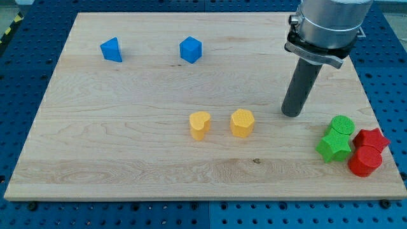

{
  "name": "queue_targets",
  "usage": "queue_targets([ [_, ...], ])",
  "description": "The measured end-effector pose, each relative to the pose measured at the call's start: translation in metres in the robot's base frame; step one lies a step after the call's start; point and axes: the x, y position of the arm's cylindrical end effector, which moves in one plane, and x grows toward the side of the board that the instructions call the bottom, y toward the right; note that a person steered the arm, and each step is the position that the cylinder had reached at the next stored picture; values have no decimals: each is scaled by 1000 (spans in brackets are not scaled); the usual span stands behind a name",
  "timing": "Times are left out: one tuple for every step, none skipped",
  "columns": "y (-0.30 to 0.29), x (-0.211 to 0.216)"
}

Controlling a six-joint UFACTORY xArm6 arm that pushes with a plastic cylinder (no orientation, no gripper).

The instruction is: Push the yellow hexagon into the yellow heart

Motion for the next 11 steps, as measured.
queue_targets([
  [0, -1],
  [0, -2],
  [-7, -3],
  [-31, 7],
  [-44, 24],
  [-56, 32],
  [-89, 26],
  [-130, 23],
  [-170, 23],
  [-208, 23],
  [-236, 23],
])
